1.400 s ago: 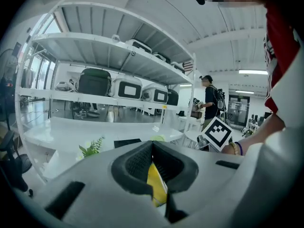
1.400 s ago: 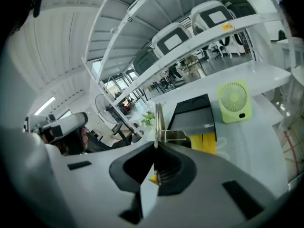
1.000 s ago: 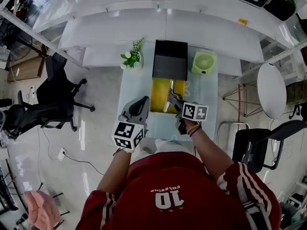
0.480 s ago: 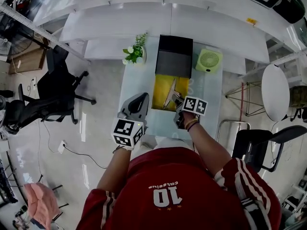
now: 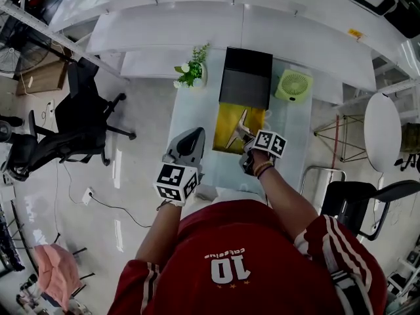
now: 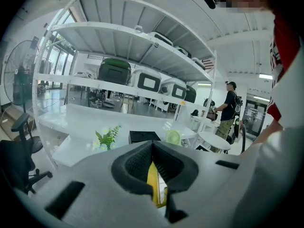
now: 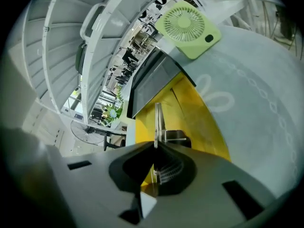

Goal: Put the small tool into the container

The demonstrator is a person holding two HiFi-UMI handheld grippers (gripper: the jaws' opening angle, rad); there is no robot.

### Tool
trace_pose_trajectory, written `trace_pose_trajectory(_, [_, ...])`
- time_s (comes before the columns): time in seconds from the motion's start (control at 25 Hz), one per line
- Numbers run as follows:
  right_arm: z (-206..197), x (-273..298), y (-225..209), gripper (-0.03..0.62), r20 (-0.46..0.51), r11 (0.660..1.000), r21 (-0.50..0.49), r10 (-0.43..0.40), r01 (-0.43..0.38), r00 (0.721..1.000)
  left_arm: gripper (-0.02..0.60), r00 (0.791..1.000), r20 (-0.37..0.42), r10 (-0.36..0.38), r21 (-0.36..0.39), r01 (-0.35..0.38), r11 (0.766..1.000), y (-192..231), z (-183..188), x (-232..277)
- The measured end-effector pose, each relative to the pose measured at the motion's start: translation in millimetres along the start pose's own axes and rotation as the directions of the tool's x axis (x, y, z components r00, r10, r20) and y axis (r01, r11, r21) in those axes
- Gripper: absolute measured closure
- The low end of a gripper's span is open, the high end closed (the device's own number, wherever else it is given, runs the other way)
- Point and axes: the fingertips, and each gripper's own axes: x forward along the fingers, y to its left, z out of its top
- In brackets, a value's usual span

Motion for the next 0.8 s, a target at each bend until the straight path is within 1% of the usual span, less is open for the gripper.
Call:
trace_pose_trajectory(0.32, [-1.7, 10.8, -10.8, 0.586, -0.013, 0.997, 0.073, -0.037, 0.038, 0.999, 0.581, 1.000, -0.001, 0.011, -0.002, -0.011, 1.000, 5.5, 1.5, 1.0])
trace_pose_trajectory(0.56, [-2.3, 14.2, -14.0, 0.586, -0.039, 0.995, 0.058, -0.075, 0.078, 0.996, 0.581, 1.000, -0.001, 0.018, -0.001, -0.018, 1.000, 9.1, 3.4, 0.3])
trace_pose_trajectory(0.64, [-1.3, 14.4, -14.5, 0.584, -0.037, 0.995, 0.060, -0.073, 0.075, 0.997, 0.581, 1.000, -0.002, 0.017, -0.002, -0.017, 1.000, 8.9, 3.0, 1.1])
trace_pose_trajectory(0.8, [0.0, 15.4, -13.8, 0.558, -0.036, 0.996, 0.062, -0.064, 0.066, 0.997, 0.581, 1.000, -0.006, 0.013, 0.001, -0.013, 1.000, 8.5, 1.7, 1.5])
